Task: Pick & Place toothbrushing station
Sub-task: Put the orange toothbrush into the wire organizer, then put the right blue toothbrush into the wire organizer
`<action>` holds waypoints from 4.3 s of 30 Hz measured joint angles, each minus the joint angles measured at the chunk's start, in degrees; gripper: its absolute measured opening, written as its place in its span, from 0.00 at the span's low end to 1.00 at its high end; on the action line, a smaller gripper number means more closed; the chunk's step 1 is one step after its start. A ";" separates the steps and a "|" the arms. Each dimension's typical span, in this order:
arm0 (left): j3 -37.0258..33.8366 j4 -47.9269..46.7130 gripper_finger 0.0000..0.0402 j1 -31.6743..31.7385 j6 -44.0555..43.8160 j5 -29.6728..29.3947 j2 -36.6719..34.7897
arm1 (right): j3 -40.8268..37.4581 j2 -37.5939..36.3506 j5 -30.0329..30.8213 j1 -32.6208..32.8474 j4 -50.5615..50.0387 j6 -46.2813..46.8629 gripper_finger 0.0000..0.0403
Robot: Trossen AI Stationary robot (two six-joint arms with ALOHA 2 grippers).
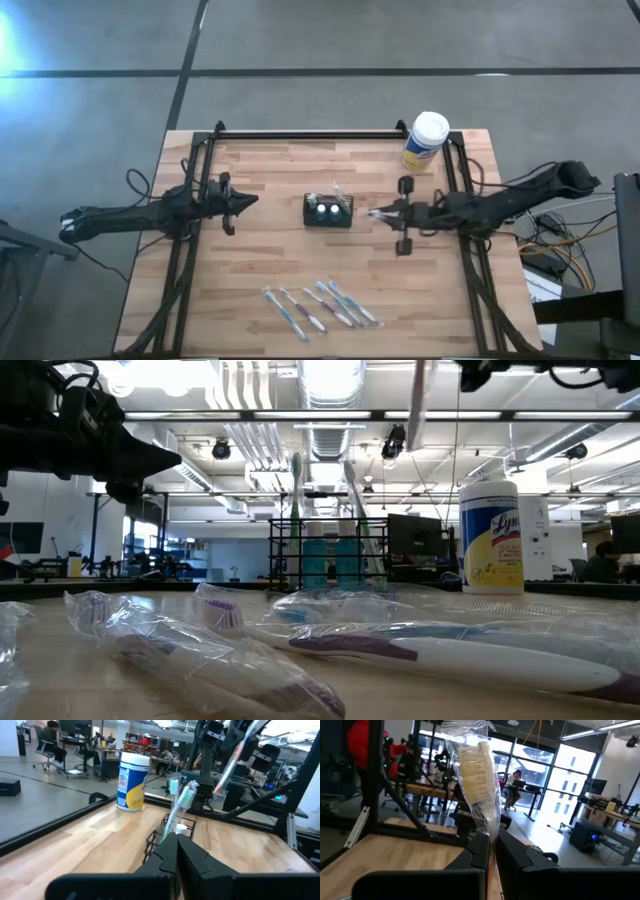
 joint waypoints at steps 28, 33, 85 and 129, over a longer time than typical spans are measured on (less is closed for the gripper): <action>0.00 -1.66 0.01 0.02 2.34 -0.13 1.75 | 1.38 26.81 8.24 -7.28 15.27 4.62 0.03; 0.00 -1.66 0.01 0.00 1.95 -0.13 1.79 | -0.32 29.08 9.80 -7.20 18.55 6.32 0.03; 0.00 -2.18 0.01 0.00 2.10 -0.37 2.46 | -0.93 24.43 11.10 -7.47 11.55 12.43 0.36; 0.00 -5.08 0.01 0.02 0.95 0.11 4.13 | -8.71 -2.79 16.86 16.22 -21.07 25.01 0.02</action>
